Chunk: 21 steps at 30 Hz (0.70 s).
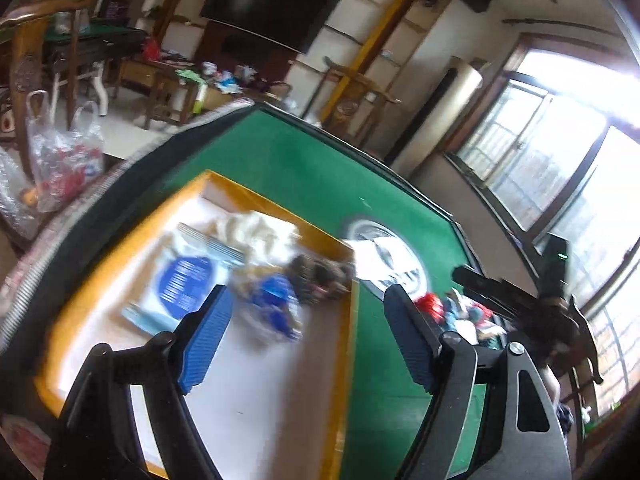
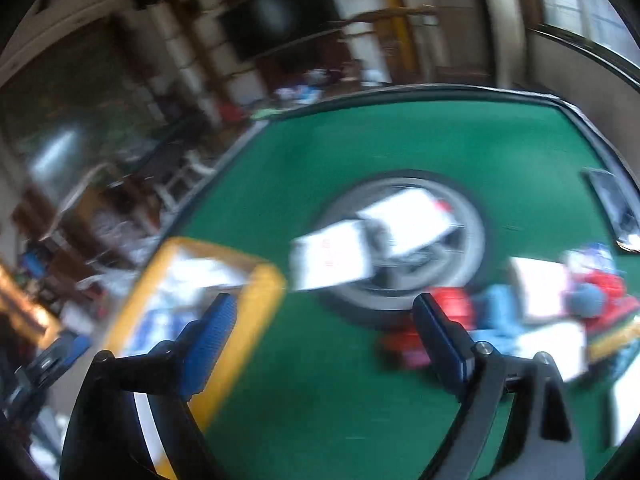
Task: Organize soft objects
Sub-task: 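Lower both held items into the yellow-rimmed box and open both tools, then grasp the red mesh bag with the left tool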
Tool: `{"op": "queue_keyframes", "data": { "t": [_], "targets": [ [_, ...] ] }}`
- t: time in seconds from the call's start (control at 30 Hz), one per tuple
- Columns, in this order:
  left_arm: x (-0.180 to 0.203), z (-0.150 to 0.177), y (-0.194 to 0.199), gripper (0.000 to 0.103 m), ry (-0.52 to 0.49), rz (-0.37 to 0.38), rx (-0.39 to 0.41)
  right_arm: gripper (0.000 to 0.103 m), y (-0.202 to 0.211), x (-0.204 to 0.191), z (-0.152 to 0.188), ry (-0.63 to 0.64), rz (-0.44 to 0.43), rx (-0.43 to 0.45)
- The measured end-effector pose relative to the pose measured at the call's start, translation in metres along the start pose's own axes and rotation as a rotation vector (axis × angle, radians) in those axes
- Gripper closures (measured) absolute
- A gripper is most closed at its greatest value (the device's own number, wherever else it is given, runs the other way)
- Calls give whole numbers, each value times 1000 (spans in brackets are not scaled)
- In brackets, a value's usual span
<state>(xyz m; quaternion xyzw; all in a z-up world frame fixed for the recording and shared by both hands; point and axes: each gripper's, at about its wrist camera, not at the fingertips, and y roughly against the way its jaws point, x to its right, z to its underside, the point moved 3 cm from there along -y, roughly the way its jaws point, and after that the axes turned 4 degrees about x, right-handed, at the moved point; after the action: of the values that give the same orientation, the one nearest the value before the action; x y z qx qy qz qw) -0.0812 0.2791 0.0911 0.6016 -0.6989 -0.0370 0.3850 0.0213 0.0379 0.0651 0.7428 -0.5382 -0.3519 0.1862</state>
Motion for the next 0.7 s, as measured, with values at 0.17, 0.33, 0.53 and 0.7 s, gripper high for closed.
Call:
{"op": "queue_keyframes", "data": {
  "t": [0.17, 0.33, 0.53, 0.7],
  "targets": [
    [42, 28, -19, 25, -66, 57, -95, 16, -34, 62, -4, -156, -58, -96],
    [59, 37, -18, 25, -125, 29, -109, 16, -66, 58, -2, -147, -97, -155],
    [64, 40, -23, 25, -136, 16, -121, 16, -54, 9, 40, -118, -515, -360],
    [78, 56, -47, 25, -171, 32, -185, 16, 1, 21, 47, -107, -548, -223]
  ]
}}
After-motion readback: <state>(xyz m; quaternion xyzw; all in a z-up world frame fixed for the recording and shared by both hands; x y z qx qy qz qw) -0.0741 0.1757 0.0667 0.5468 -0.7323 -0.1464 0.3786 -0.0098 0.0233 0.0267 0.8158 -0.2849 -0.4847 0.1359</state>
